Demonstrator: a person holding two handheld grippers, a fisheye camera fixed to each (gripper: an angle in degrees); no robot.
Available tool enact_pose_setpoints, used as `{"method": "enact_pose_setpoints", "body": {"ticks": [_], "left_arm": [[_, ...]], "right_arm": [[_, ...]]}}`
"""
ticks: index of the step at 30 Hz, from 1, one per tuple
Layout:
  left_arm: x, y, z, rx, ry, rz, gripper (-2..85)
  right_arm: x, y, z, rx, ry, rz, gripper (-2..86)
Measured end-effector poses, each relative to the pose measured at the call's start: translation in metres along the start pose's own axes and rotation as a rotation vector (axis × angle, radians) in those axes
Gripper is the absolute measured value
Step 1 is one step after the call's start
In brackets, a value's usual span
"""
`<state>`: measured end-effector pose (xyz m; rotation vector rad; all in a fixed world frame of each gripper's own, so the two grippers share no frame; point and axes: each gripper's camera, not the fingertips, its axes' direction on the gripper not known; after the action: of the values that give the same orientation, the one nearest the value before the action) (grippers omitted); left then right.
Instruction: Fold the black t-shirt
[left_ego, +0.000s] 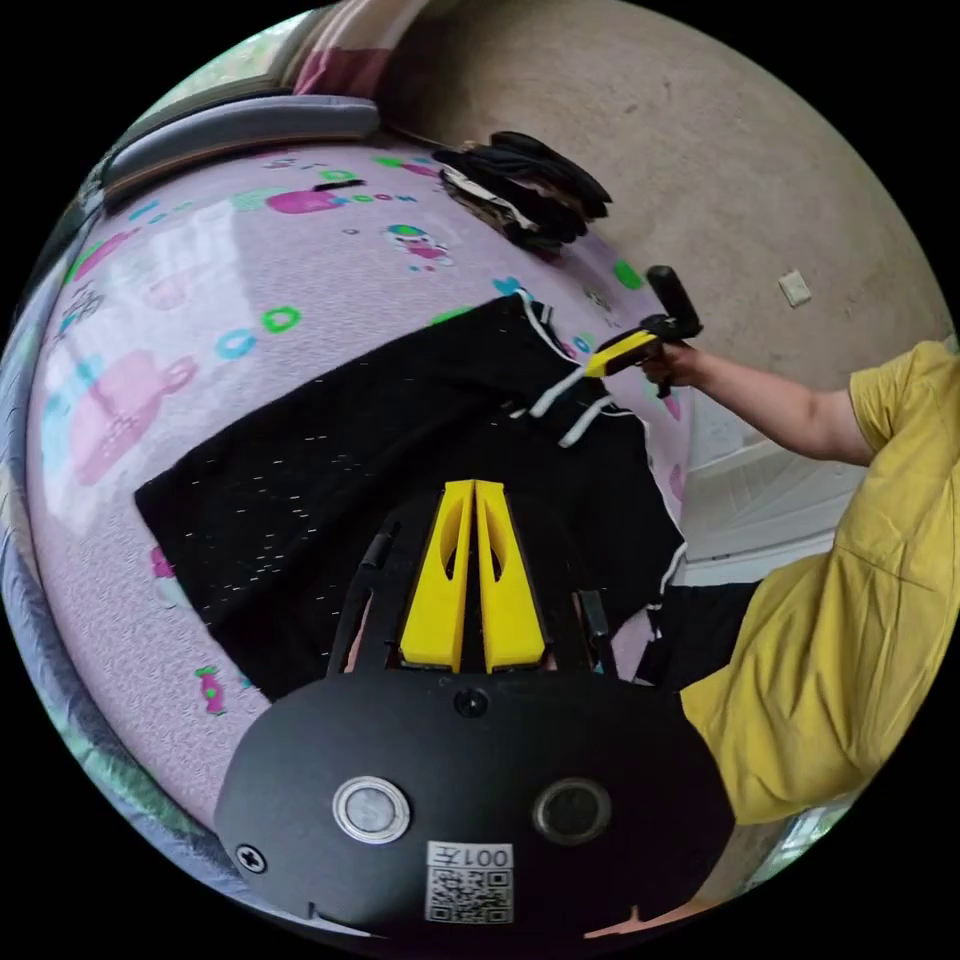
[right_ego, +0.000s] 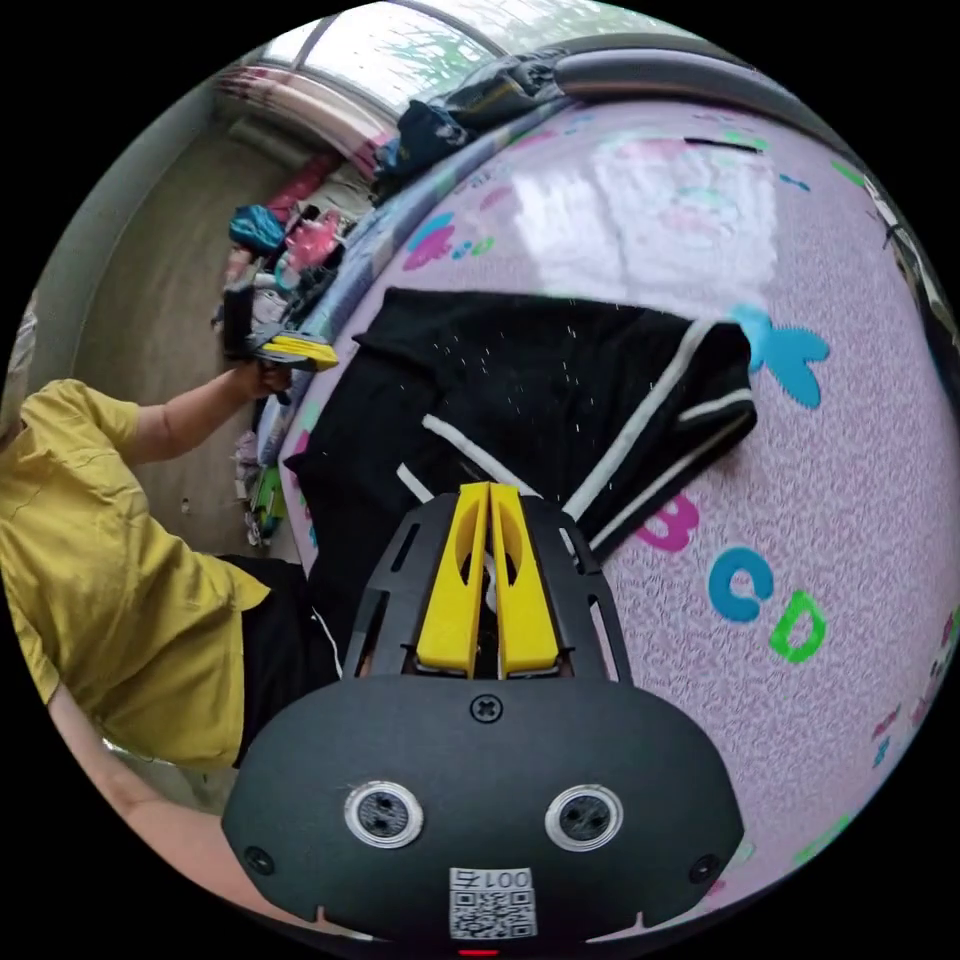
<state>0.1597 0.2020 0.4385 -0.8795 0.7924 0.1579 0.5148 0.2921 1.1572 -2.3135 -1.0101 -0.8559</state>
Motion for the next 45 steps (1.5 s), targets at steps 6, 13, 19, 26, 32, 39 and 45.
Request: {"method": "enact_pose_setpoints", "body": {"ticks": [6, 13, 19, 26, 32, 39, 45], "left_arm": [[0.009, 0.045, -0.005, -0.041, 0.018, -0.101, -1.6], [-0.037, 0.15, -0.044, -0.047, 0.035, -0.485, -1.6], [-0.064, 0.228, -0.049, -0.014, 0.135, -0.734, -0.5], [-0.078, 0.259, -0.036, -0.076, 0.153, -0.793, 1.7], [-0.079, 0.262, -0.041, -0.06, 0.126, -0.786, 2.8], [-0.085, 0.273, -0.05, -0.038, 0.086, -0.827, 3.7], [-0.094, 0.291, -0.05, 0.004, 0.155, -0.877, 5.0]], "right_arm": [[-0.031, 0.036, 0.001, 0.071, 0.009, 0.02, 0.0], [-0.078, 0.148, 0.008, 0.221, -0.064, 0.242, 0.2], [-0.097, 0.239, 0.058, 0.192, -0.106, 0.493, 1.5], [-0.065, 0.272, 0.09, 0.179, -0.164, 0.576, 4.5], [-0.043, 0.286, 0.112, 0.201, -0.274, 0.567, 6.4], [-0.031, 0.295, 0.131, 0.182, -0.332, 0.566, 9.5], [-0.025, 0.295, 0.142, 0.159, -0.353, 0.539, 8.0]]}}
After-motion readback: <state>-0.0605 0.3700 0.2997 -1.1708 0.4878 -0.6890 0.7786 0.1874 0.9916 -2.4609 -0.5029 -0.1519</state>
